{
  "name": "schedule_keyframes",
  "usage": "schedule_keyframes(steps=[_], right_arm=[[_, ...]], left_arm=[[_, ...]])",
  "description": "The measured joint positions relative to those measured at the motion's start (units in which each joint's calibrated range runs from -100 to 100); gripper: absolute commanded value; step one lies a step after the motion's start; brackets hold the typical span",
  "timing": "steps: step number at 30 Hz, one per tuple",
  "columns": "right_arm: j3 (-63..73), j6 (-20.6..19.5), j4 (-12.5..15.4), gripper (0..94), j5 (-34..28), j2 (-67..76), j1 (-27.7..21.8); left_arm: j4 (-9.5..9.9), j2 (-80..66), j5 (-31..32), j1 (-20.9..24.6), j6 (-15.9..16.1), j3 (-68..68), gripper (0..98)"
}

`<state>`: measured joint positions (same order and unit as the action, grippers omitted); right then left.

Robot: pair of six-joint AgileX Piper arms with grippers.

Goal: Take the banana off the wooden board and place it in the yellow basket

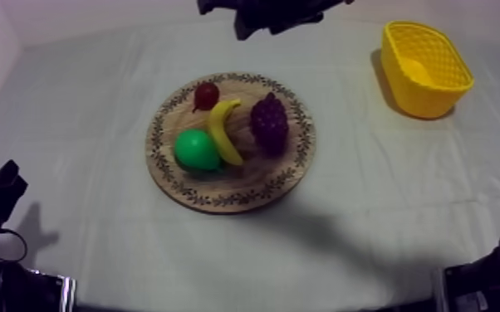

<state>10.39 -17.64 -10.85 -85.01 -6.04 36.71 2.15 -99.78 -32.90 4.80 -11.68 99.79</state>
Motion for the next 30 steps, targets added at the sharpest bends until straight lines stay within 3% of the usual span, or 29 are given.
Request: schedule_keyframes(steps=[8, 30], right_arm=[[-0.81, 0.47, -0.65, 61.2, 1.34, -0.42, 0.2], [-3.82, 1.73, 1.99, 57.1, 8.38, -10.36, -1.49]], left_arm=[[0.0, 0.0, 0.0, 0.0, 0.0, 0.0, 0.1], [0.0, 0.0, 0.0, 0.0, 0.0, 0.0, 0.1]])
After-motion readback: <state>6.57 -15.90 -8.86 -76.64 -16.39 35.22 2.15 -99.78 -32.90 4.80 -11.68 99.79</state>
